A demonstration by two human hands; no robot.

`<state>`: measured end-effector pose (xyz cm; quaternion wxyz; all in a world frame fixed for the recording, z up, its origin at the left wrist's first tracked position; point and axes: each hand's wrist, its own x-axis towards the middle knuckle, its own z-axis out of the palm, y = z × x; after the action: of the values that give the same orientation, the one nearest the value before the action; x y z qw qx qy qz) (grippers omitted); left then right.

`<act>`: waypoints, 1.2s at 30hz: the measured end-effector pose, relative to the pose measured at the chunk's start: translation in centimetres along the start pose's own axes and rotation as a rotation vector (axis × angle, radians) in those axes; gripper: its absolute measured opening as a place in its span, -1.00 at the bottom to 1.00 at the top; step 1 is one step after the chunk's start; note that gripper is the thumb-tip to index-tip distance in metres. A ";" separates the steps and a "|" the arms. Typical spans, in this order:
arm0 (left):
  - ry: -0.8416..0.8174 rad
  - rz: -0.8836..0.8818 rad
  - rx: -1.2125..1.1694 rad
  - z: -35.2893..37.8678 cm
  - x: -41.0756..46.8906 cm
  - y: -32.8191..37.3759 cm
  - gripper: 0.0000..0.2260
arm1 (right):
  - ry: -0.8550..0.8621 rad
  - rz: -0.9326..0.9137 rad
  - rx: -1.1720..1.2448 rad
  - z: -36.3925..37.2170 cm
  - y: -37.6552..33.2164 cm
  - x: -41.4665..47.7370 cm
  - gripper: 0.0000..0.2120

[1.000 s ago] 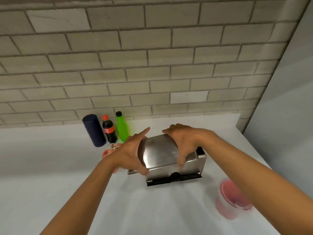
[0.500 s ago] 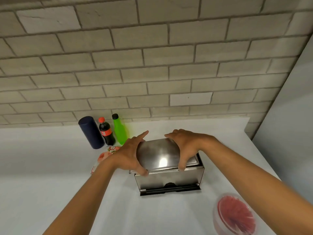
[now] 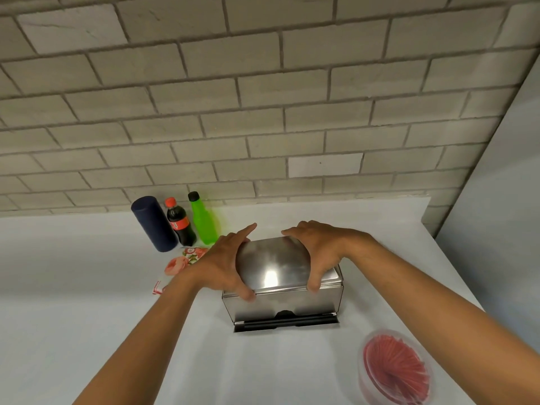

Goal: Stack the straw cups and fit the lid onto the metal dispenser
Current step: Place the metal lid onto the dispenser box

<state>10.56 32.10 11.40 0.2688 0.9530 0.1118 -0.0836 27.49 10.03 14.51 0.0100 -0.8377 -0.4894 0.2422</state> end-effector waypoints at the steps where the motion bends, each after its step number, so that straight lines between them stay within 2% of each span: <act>1: -0.001 -0.002 0.004 0.0 0.1 0.1 0.35 | -0.001 -0.003 0.004 0.0 0.1 0.0 0.39; 18: -0.009 -0.034 0.036 0.0 0.3 0.3 0.37 | -0.001 -0.035 0.051 1.2 1.4 0.7 0.41; 36: -0.068 -0.119 0.103 -0.1 -0.1 1.4 0.32 | 0.042 -0.012 0.077 2.3 1.5 -0.5 0.35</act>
<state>10.83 30.97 12.20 0.2174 0.9539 0.1547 -0.1376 27.54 8.36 12.33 0.0542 -0.8387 -0.4843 0.2431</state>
